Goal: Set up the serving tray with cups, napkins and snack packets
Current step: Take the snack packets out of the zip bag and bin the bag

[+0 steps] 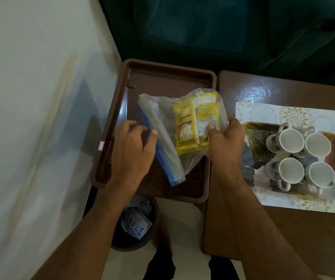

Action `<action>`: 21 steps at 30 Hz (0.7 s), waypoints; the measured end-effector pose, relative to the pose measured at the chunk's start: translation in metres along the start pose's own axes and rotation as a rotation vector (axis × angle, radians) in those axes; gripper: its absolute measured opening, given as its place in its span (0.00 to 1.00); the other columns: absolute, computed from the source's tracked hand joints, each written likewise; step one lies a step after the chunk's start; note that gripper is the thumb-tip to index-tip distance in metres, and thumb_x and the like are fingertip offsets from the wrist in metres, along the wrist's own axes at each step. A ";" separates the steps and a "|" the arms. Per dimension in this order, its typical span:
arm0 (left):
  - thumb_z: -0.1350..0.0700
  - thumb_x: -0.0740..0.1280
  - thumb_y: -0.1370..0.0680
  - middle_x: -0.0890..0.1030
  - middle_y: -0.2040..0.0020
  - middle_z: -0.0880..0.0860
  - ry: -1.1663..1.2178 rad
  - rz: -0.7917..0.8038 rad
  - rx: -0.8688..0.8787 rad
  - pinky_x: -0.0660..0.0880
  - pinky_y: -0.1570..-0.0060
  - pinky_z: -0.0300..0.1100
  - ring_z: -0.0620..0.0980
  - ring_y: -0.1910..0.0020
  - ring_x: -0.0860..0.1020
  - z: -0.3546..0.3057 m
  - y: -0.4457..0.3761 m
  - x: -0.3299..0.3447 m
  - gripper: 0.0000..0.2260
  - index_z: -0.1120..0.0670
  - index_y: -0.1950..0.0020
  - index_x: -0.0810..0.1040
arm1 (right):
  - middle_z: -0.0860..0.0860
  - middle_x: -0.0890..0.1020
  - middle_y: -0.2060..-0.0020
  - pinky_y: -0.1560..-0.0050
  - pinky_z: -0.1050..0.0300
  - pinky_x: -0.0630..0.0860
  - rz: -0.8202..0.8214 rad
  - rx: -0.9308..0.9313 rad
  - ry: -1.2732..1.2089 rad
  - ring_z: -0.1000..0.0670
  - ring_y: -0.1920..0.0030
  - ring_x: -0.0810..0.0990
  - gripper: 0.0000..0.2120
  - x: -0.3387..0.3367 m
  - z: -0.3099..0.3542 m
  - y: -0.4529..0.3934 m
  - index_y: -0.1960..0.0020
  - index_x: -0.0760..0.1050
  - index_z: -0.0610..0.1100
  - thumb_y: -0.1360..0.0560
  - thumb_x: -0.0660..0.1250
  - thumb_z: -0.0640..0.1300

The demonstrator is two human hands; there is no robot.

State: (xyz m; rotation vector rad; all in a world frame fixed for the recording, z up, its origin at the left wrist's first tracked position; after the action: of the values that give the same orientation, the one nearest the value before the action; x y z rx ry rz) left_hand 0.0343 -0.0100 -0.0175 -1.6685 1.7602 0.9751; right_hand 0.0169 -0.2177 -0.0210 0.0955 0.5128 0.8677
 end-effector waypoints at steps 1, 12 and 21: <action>0.44 0.67 0.19 0.75 0.34 0.53 -0.019 0.034 -0.052 0.69 0.39 0.42 0.52 0.33 0.73 0.000 -0.001 0.002 0.19 0.56 0.35 0.80 | 0.53 0.82 0.51 0.47 0.51 0.82 -0.008 0.014 -0.013 0.50 0.48 0.83 0.15 0.000 0.000 -0.001 0.35 0.75 0.39 0.22 0.70 0.39; 0.56 0.74 0.21 0.83 0.50 0.46 0.758 0.033 -0.509 0.79 0.53 0.37 0.39 0.53 0.82 -0.002 -0.026 0.017 0.17 0.52 0.35 0.73 | 0.47 0.85 0.47 0.47 0.50 0.84 0.041 0.056 -0.086 0.49 0.47 0.85 0.14 0.005 -0.001 -0.007 0.36 0.76 0.39 0.21 0.69 0.38; 0.60 0.77 0.24 0.78 0.56 0.46 0.190 -0.180 -0.187 0.74 0.59 0.24 0.39 0.62 0.76 0.013 -0.048 0.008 0.25 0.57 0.30 0.72 | 0.48 0.85 0.47 0.45 0.40 0.84 0.076 0.097 -0.164 0.48 0.47 0.86 0.11 0.004 -0.002 -0.014 0.40 0.78 0.44 0.22 0.68 0.39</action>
State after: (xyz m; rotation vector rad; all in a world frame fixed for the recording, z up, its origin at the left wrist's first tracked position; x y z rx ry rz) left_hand 0.0800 -0.0038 -0.0391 -2.0585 1.6413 0.9490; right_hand 0.0277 -0.2240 -0.0286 0.2736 0.3993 0.9010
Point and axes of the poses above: each hand's wrist, its own y-axis away from the middle knuckle, its own x-axis out of the palm, z = x × y, the point moved 2 cm from there along -y, towards the middle knuckle
